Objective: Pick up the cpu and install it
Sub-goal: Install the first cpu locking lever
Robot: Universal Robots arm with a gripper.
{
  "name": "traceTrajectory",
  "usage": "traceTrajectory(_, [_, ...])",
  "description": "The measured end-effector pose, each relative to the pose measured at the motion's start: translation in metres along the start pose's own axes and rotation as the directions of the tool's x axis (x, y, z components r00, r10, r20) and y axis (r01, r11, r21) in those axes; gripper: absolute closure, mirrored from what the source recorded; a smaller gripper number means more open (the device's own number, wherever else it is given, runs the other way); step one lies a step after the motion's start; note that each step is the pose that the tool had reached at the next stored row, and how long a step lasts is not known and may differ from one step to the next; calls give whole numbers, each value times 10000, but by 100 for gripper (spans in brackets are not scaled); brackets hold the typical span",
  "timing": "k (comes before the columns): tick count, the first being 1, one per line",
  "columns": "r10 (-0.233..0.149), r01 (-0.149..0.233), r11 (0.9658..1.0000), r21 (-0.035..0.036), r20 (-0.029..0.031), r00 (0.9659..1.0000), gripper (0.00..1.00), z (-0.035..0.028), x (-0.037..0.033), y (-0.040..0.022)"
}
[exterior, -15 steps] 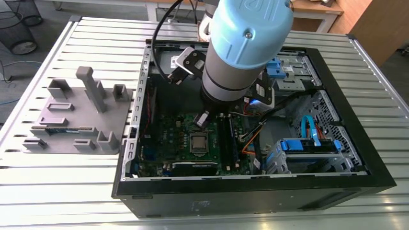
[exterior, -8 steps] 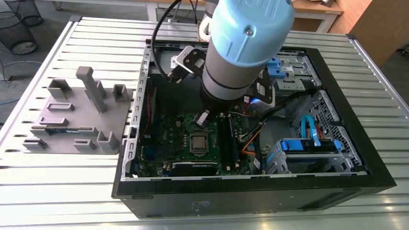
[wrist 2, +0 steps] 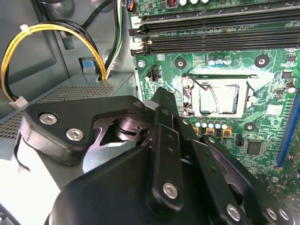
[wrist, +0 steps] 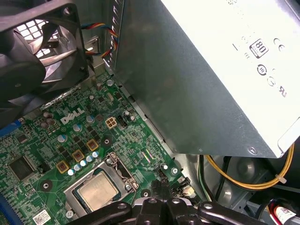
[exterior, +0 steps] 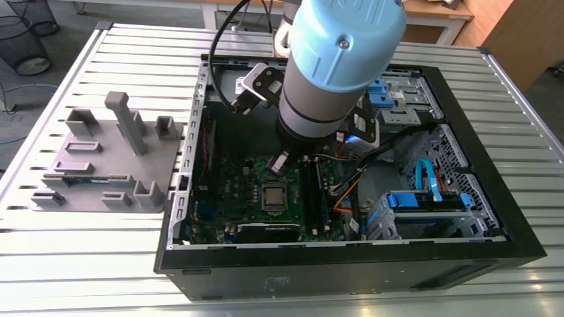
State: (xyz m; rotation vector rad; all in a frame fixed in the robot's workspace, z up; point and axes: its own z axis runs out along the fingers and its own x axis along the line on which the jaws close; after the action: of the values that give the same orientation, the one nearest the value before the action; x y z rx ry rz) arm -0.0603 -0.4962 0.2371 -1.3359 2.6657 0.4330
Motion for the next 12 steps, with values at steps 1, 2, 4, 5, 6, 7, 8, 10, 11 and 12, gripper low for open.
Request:
traceTrajectory(1, [0, 0, 10000, 11, -15, 10000, 89, -1, 0, 0])
traceTrajectory(2, [5, -4, 10000, 54, -73, 10000, 89, -2, 0, 1])
traceTrajectory(4, [29, -22, 9997, 231, -297, 9996, 89, 0, 0, 0])
traceTrajectory(5, [48, -34, 9994, 333, -426, 9991, 89, -1, 0, 0])
traceTrajectory(6, [68, -44, 9991, 432, -546, 9985, 89, 0, 0, 0])
traceTrajectory(7, [84, -51, 9987, 513, -648, 9979, 89, 0, 0, 0])
traceTrajectory(8, [91, -53, 9985, 550, -693, 9976, 89, 0, 0, -1])
traceTrajectory(10, [98, -59, 9984, 557, -700, 9975, 89, 0, 0, -1])
traceTrajectory(11, [125, -86, 9984, 565, -697, 9975, 89, 1, 1, 0])
traceTrajectory(12, [194, -155, 9982, 582, -682, 9975, 89, 4, 1, -1])
